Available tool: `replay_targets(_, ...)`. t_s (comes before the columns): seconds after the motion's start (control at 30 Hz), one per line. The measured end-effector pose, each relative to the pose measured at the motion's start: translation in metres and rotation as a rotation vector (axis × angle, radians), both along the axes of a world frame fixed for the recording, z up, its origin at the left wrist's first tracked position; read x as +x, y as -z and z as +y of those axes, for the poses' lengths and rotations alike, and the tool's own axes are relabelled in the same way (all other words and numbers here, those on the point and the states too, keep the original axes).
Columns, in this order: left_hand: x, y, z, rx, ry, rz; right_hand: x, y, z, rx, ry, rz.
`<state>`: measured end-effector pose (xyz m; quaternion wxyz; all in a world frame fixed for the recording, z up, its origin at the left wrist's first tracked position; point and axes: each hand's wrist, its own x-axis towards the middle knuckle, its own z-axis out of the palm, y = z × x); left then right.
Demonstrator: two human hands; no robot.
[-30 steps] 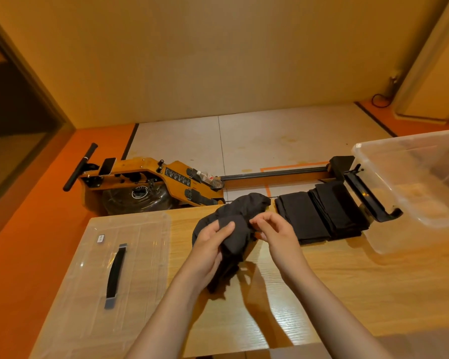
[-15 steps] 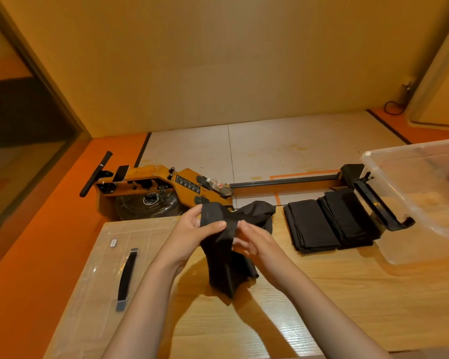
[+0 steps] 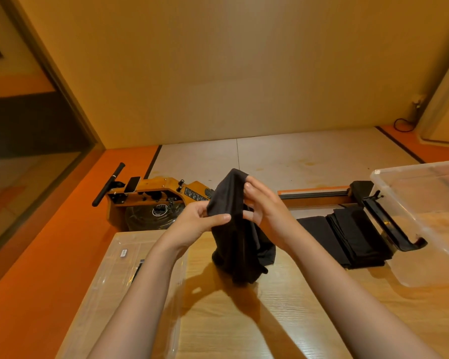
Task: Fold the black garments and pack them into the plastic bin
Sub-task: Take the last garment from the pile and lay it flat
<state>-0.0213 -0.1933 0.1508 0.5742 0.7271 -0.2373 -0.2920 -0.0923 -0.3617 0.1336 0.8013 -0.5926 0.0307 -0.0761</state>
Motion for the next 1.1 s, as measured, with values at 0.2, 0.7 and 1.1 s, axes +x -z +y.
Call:
replay_targets(0.2, 0.011, -0.021, -0.004, -0.156, -0.006, 0.022, 0.006, -0.015, -0.019, 0.003, 0.016, -0.009)
replay_targets(0.7, 0.024, -0.072, -0.036, -0.416, -0.005, -0.019, 0.007, -0.021, -0.037, -0.411, 0.045, 0.042)
replay_targets(1.1, 0.064, -0.062, 0.016, -0.505, -0.336, 0.051, -0.011, 0.056, -0.081, -1.295, 0.129, 0.353)
